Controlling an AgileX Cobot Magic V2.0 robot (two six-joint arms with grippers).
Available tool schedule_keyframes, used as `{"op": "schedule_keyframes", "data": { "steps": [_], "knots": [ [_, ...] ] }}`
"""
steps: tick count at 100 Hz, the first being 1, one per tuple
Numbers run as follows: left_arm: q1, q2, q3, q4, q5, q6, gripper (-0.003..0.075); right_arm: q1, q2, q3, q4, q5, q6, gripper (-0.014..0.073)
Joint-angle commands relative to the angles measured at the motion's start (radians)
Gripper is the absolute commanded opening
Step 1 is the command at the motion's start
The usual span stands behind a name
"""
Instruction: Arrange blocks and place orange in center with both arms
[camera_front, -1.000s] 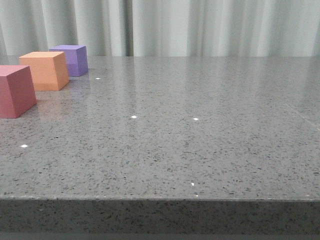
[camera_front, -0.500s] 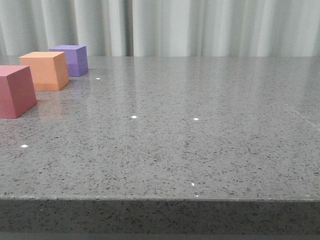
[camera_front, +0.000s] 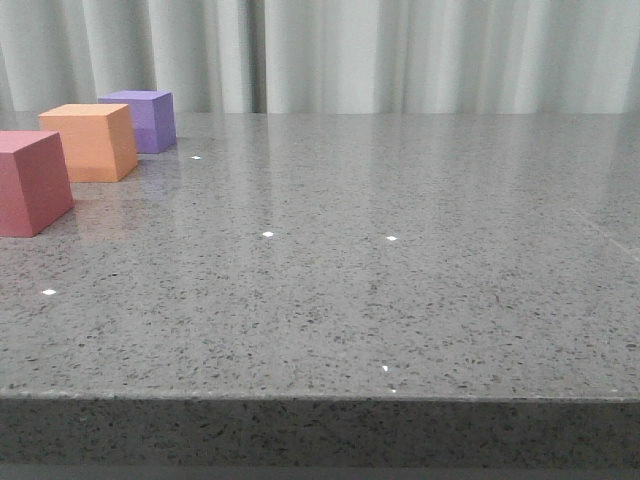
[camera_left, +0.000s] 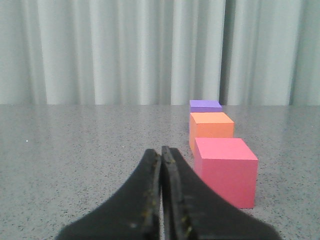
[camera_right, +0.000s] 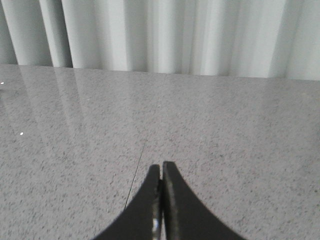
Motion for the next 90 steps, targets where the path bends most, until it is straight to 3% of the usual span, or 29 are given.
{"op": "schedule_keyframes", "data": {
  "steps": [1, 31, 62, 90],
  "knots": [
    [0.005, -0.032, 0.043, -0.011, -0.082, -0.004, -0.002, -0.009, -0.061, 0.038, 0.066, -0.109, -0.063, -0.0069],
    [0.005, -0.032, 0.043, -0.011, -0.082, -0.004, -0.002, -0.009, -0.349, 0.243, 0.088, -0.165, -0.063, -0.0069],
    [0.005, -0.032, 0.043, -0.011, -0.082, -0.004, -0.002, -0.012, -0.342, 0.297, 0.096, -0.275, -0.063, -0.0069],
    [0.005, -0.032, 0.043, -0.011, -0.082, -0.004, -0.002, -0.012, -0.342, 0.297, 0.096, -0.273, -0.063, -0.0069]
  ]
}}
